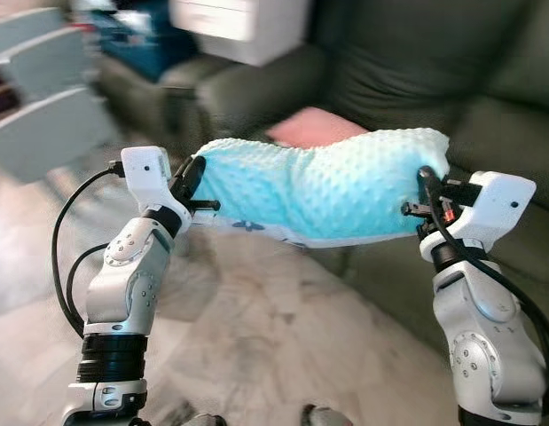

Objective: Move the pillow to the sofa

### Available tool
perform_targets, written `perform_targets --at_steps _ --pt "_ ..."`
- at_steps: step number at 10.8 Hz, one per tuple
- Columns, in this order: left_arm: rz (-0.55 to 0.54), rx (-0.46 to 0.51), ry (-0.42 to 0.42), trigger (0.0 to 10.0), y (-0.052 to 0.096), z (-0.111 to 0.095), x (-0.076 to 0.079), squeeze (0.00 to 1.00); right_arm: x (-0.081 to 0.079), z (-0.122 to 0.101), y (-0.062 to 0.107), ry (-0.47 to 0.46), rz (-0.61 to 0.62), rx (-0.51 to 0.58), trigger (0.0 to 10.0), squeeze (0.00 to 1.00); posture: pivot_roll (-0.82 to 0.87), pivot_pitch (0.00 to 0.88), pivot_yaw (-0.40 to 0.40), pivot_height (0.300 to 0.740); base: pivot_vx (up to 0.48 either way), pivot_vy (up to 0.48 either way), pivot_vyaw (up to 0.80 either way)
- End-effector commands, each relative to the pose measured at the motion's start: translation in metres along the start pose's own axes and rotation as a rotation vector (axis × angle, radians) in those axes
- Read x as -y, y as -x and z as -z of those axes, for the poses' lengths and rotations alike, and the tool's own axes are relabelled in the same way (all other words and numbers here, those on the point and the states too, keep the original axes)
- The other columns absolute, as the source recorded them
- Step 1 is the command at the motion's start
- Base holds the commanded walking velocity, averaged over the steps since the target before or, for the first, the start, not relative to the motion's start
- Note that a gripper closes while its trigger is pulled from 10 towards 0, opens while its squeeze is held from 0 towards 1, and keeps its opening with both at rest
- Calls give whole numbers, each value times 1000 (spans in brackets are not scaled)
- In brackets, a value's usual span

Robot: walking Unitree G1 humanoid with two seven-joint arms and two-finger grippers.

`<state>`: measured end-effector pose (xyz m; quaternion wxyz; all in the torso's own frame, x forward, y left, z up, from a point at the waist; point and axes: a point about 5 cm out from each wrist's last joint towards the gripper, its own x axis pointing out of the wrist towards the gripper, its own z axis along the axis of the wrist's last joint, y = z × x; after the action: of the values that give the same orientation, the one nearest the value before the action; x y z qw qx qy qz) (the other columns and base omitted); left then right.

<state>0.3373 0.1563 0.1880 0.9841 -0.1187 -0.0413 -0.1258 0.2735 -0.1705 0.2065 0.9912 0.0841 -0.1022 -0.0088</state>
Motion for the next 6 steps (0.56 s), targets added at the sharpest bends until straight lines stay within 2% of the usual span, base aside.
perform_targets --at_steps 1,6 --pt "10 26 -14 10000 0 -6 0 0 0 -3 1 6 -4 9 10000 0 -142 152 23 740 0 0 -769" --pt "15 36 -2 10000 0 -7 0 0 1 -3 0 8 -2 2 10000 0 -144 155 18 740 0 0 -771"
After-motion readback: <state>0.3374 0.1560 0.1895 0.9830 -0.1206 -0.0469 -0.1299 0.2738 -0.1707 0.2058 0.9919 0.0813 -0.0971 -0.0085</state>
